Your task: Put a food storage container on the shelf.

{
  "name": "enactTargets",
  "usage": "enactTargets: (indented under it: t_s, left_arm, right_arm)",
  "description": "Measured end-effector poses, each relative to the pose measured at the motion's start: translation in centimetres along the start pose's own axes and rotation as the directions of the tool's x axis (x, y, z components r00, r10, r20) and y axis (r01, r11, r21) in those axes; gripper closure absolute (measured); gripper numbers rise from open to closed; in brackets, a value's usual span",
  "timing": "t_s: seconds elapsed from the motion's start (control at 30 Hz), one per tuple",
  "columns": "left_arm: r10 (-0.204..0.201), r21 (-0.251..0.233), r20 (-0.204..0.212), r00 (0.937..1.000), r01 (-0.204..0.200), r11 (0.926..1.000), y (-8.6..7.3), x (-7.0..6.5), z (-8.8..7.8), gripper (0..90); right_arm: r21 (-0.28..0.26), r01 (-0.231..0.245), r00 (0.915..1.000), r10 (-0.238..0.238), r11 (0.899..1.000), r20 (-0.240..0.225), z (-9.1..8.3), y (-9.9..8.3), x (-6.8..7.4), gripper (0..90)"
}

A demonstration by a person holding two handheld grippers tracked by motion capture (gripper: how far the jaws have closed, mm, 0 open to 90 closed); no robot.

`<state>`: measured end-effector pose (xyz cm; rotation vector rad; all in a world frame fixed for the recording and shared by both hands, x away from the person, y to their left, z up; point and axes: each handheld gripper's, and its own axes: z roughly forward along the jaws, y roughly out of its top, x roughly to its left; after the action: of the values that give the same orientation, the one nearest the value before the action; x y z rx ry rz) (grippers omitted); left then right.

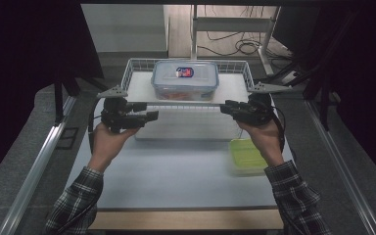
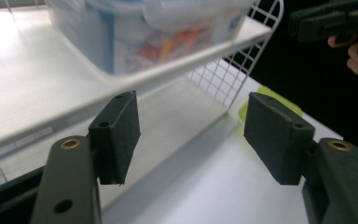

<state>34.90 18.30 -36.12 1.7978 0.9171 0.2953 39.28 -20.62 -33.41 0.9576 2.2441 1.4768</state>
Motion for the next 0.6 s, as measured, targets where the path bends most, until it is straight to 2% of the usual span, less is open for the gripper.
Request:
enactTargets:
  t_s: [0.37,0.6]
  left_arm:
    - [0.004,0.02,0.027,0.9996,-0.005,0.9998,-3.5,-1.6,-0.1,29.6]
    - [0.02,0.042,0.013,0.9997,-0.02,0.9989,-5.7,-2.4,0.4,27.1]
  right_arm:
    - [0.008,0.047,0.9989,-0.047,0.999,0.002,-0.8,-2.4,1.7,67.3]
    - [0.026,0.051,0.9986,-0.051,0.998,-0.014,-1.0,-4.4,2.3,65.7]
